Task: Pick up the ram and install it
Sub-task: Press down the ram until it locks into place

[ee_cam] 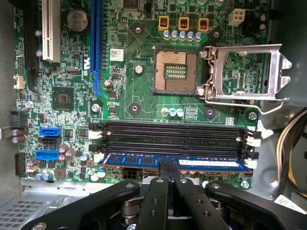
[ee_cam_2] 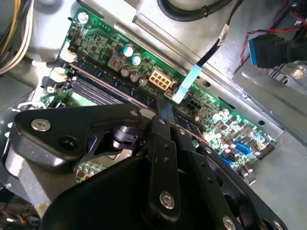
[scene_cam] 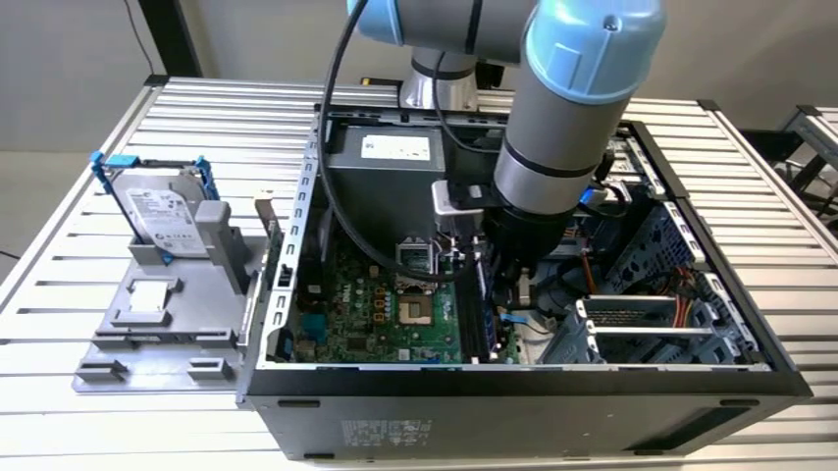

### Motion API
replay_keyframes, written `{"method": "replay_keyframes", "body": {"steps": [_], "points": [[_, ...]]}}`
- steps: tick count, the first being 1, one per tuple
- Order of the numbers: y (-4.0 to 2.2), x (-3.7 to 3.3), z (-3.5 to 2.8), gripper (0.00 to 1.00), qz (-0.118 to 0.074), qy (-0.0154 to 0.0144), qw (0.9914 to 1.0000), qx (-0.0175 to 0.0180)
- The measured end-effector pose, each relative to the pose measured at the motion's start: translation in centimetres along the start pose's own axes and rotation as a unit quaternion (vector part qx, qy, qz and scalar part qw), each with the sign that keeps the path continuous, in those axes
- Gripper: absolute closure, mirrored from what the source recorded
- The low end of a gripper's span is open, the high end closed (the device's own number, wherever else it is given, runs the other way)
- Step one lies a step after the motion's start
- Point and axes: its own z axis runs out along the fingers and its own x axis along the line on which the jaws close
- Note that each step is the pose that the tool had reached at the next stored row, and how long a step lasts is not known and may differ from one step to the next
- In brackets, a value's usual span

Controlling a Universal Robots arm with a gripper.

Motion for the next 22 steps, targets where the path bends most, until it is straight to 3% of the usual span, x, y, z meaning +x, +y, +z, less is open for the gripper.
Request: {"method": "replay_keyframes", "body": {"steps": [4,7,9,10,22], "points": [[0.03,-0.04,0.05,1.00,0.001,0.0017,1.00000,-0.0008],[0.02,-0.09,0.07,1.00,0.005,0.0052,0.99997,-0.0021],[-0.08,-0.16,-0.75,1.00,-0.017,0.0034,0.99984,0.0001],[-0.08,-0.15,-0.83,1.00,-0.018,0.0041,0.99983,-0.0005],[-0.07,-0.11,-0.89,1.00,-0.018,0.0048,0.99983,-0.0008]]}}
